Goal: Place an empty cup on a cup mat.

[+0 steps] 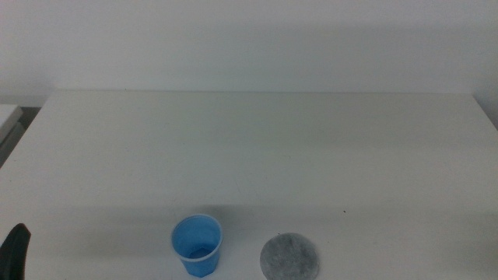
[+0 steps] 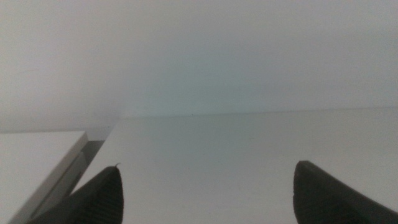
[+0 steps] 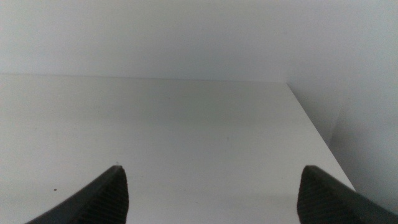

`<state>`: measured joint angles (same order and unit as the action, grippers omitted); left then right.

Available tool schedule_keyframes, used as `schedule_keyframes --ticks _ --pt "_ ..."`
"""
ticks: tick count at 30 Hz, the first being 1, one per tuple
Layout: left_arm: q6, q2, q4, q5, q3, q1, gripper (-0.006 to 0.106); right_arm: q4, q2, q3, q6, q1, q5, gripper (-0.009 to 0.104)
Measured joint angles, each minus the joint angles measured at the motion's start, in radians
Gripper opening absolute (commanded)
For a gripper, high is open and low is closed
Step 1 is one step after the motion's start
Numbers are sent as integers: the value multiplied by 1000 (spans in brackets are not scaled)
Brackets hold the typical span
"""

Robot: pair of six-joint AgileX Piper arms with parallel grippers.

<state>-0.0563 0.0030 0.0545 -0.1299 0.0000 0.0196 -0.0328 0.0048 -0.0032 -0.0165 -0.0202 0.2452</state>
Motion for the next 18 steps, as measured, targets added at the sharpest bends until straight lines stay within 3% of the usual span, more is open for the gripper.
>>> schedule_keyframes --ticks 5,13,18 --pt "3 179 32 -149 -203 0 94 0 0 0 0 0 0 93" --pt "8 751 118 -843 -923 0 94 0 0 0 0 0 0 93" --pt "44 1070 121 -1059 -1181 55 94 0 0 0 0 0 0 93"
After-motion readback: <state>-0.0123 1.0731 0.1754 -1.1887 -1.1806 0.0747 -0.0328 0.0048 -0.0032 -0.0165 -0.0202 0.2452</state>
